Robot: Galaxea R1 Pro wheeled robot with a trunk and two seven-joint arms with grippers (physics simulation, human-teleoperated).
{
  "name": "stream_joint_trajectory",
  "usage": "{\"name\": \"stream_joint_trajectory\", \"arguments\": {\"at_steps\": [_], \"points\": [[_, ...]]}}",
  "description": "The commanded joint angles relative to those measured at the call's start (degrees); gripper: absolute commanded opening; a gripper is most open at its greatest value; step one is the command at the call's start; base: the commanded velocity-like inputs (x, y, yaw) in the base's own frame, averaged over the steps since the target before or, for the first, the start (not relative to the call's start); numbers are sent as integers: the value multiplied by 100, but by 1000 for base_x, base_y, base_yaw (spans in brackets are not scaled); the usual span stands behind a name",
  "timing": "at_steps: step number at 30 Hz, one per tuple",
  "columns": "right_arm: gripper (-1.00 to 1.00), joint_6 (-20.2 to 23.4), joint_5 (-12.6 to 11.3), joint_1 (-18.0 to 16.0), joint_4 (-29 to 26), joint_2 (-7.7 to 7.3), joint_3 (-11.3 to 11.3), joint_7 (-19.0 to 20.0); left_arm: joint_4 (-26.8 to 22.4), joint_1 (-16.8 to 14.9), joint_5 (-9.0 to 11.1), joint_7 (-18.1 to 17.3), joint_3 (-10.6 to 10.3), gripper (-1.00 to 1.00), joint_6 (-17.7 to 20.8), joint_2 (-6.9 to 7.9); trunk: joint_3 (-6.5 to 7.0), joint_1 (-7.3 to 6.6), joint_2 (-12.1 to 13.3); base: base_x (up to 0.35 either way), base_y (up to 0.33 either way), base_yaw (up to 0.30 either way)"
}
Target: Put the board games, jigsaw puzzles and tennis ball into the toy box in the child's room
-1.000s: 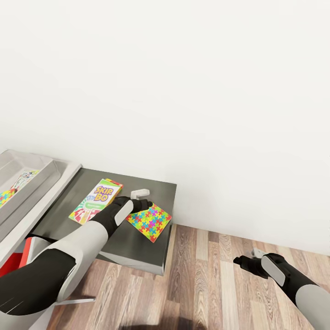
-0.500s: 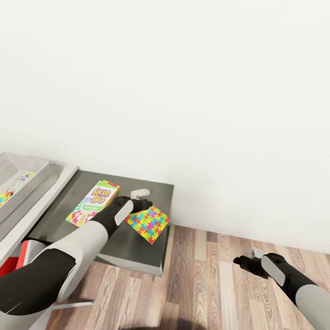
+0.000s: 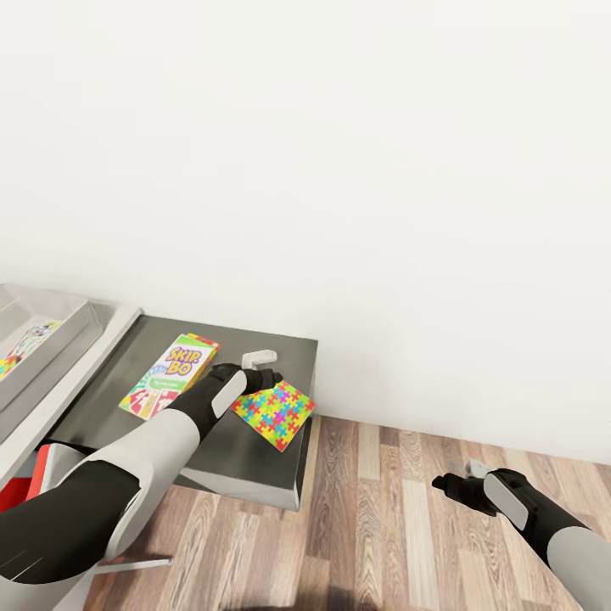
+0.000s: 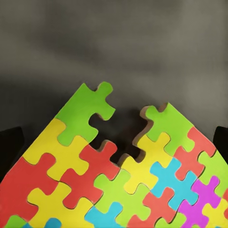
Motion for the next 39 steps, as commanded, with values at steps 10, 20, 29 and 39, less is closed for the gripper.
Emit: {"name": "stream_joint_trajectory", "arguments": {"at_steps": [10, 20, 29, 39], "points": [[100, 14, -45, -4, -11, -7, 38, -29, -10, -4, 61, 49, -42, 100, 16, 5, -9, 3, -10, -88, 0, 0], [100, 14, -45, -4, -11, -7, 38, -30, -10, -4, 61, 49, -42, 100, 16, 5, -9, 3, -10, -86, -90, 0], [100, 9, -45, -4, -11, -7, 38, -35, -10, -4, 61, 49, -42, 100, 16, 5, -9, 3, -10, -10, -101, 0], [100, 5, -45, -4, -11, -7, 38, -35, -10, -4, 64, 49, -42, 100, 16, 5, -9, 3, -10, 0, -14, 0]]}}
